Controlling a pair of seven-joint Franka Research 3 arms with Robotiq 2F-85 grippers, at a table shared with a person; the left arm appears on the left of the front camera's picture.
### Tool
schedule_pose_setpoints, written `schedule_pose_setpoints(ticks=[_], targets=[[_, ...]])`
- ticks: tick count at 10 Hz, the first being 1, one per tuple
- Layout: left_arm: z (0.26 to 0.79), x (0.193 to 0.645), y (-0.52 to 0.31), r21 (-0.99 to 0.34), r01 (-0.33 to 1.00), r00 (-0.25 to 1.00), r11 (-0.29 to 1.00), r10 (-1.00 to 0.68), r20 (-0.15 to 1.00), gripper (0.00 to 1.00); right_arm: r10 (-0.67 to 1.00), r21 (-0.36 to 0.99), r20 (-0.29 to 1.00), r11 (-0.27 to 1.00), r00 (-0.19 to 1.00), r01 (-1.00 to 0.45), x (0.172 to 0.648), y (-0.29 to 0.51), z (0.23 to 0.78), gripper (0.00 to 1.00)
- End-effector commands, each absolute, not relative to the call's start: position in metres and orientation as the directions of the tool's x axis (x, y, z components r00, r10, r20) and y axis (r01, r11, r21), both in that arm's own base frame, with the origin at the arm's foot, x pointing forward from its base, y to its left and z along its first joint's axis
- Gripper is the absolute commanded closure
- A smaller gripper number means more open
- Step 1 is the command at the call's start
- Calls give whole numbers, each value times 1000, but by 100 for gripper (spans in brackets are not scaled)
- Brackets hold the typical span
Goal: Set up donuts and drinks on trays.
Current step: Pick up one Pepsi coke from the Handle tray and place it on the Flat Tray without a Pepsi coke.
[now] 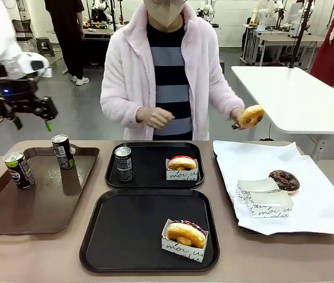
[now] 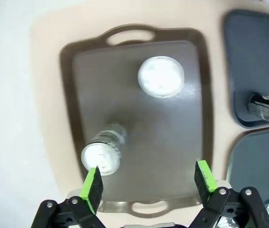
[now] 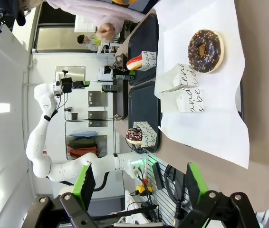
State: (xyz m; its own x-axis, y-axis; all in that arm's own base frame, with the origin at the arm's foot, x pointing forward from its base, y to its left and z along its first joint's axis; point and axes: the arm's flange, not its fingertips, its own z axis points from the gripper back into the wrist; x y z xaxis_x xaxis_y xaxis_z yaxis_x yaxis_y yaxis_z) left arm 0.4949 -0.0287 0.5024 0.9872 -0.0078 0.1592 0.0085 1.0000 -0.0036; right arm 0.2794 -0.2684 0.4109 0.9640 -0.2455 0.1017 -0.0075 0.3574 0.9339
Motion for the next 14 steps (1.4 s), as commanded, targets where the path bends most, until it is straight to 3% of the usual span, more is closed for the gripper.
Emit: schedule_pose_setpoints(ticks=[1,4,5,10,11,14], targets=[[500,489,6,-42,-50,987,998,56,152,0,-239,936,95,353,966,-4,277,-269,411,0],[508,474,19,-73,-50,984,996,61,167,0,-239,936,95,353,966,-4,277,-269,411,0],[502,493,32,-31,-98,983,995,102,155,0,-239,936,95,353,966,-4,277,-269,411,0],[501,491,31,-42,-97,983,994,102,151,0,-239,936,95,353,966,-4,277,-269,411,0],[489,484,31,-41,-20,987,999,27,158,0,-239,936,95,353,966,-4,277,-269,411,0],[449,472,36,-26,-8,985,1000,13,173,0,-239,936,95,353,966,-4,277,-269,411,0]])
